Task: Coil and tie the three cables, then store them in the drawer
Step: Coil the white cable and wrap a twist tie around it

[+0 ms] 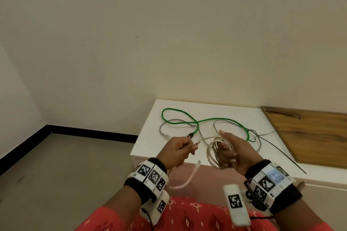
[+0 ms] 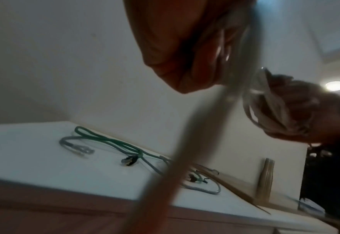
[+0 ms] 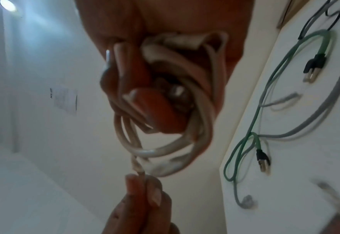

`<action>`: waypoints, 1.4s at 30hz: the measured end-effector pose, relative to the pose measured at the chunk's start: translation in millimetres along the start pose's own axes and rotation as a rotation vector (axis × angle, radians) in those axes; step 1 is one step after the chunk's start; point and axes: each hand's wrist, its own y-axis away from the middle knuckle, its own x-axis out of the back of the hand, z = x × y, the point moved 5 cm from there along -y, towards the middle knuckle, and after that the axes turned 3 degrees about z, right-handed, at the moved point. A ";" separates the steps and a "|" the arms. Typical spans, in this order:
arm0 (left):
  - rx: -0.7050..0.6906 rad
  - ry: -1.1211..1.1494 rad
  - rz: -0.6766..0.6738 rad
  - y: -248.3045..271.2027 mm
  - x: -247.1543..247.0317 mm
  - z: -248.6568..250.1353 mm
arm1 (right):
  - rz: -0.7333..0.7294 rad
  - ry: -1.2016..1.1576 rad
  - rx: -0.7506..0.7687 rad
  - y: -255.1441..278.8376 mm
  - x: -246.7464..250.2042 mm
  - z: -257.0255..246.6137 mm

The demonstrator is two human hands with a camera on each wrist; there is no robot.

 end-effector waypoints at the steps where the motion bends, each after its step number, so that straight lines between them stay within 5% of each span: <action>1: 0.001 0.008 -0.015 1.6 0.5 0.9 | -0.027 -0.091 -0.017 1.1 -0.3 -0.5; 6: 0.116 0.155 0.005 2.2 8.8 -6.4 | -0.180 -0.494 0.006 2.4 -4.8 -12.6; 9: 0.060 0.064 0.076 0.8 9.0 -2.4 | -0.372 -0.681 0.066 -3.3 -5.3 -13.7; 13: -0.108 -0.199 0.212 0.5 14.5 -8.1 | -0.318 -0.820 0.273 -8.4 12.4 -21.9; 19: -0.330 -0.678 0.098 9.4 -9.7 0.1 | -0.012 -0.802 0.529 -5.0 16.0 -32.2; 23: -0.519 -0.889 -0.007 14.0 -29.5 4.9 | 0.243 -0.584 0.592 -5.6 12.5 -30.3; 26: -0.473 -0.995 -0.088 13.9 -34.4 7.1 | 0.414 -0.207 0.622 -6.2 6.8 -22.4; 28: -0.565 -0.996 -0.077 14.1 -33.6 10.6 | 0.483 0.058 0.645 -5.0 -1.4 -18.0; 35: -0.769 -1.236 0.137 14.5 -22.8 24.4 | 0.351 1.010 0.549 -20.0 -21.3 4.7; 38: -0.764 -1.193 0.312 14.4 -6.3 31.2 | 0.248 1.070 0.399 -22.6 -20.0 9.7; 42: -0.793 -1.002 0.251 12.1 -0.1 30.7 | 0.083 1.063 0.223 -20.7 -24.4 20.1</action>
